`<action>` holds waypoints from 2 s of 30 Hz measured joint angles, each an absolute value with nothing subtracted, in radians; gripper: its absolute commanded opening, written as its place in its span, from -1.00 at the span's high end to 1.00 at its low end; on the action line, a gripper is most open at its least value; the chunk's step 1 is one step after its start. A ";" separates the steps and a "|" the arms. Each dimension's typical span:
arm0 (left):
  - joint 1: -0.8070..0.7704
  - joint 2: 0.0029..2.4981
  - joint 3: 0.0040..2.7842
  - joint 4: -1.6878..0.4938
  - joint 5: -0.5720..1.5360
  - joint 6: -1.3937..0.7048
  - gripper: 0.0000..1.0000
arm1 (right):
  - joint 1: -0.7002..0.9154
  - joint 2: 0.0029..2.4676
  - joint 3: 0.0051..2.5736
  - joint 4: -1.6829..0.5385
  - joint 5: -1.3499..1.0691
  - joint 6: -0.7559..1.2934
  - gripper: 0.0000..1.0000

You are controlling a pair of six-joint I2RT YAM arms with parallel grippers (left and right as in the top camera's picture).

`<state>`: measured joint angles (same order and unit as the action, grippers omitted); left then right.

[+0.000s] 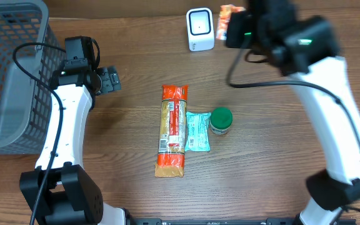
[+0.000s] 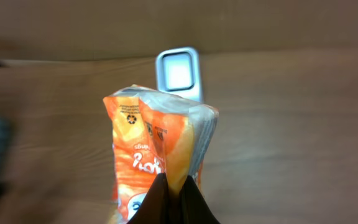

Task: Scan the item barcode
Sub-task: 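Raise the orange packet with the right gripper over the scanner, then hold the packet's barcode face in front of the scanner window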

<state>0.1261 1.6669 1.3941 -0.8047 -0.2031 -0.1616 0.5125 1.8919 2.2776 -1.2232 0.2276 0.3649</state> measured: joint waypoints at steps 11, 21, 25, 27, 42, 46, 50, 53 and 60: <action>0.126 1.667 1.394 -0.805 -0.203 -0.162 -1.00 | 0.646 2.190 2.278 -1.015 0.740 0.112 0.93; 0.126 1.667 1.394 -0.805 -0.204 -0.162 -1.00 | 0.641 2.400 2.278 -0.629 0.889 -0.245 0.93; 0.126 1.667 1.394 -0.805 -0.203 -0.162 -1.00 | 0.638 2.412 2.278 -0.524 0.775 -0.301 0.93; 0.126 1.667 1.394 -0.805 -0.203 -0.162 -1.00 | 0.637 2.412 2.278 -0.460 0.744 -0.304 0.93; 0.126 1.667 1.394 -0.805 -0.203 -0.162 -0.99 | 0.577 2.539 2.278 -0.267 0.852 -0.602 0.93; 0.126 1.667 1.394 -0.805 -0.204 -0.162 -1.00 | 0.575 2.626 2.278 -0.205 0.867 -0.768 0.93; 0.126 1.667 1.394 -0.805 -0.203 -0.162 -1.00 | 0.578 2.653 2.278 -0.155 0.868 -0.875 0.93; 0.126 1.667 1.394 -0.805 -0.203 -0.162 -0.99 | 0.579 2.653 2.278 -0.084 0.868 -0.945 0.93; 0.126 1.667 1.394 -0.805 -0.203 -0.162 -0.99 | 0.579 2.653 2.278 -0.039 0.861 -1.126 0.93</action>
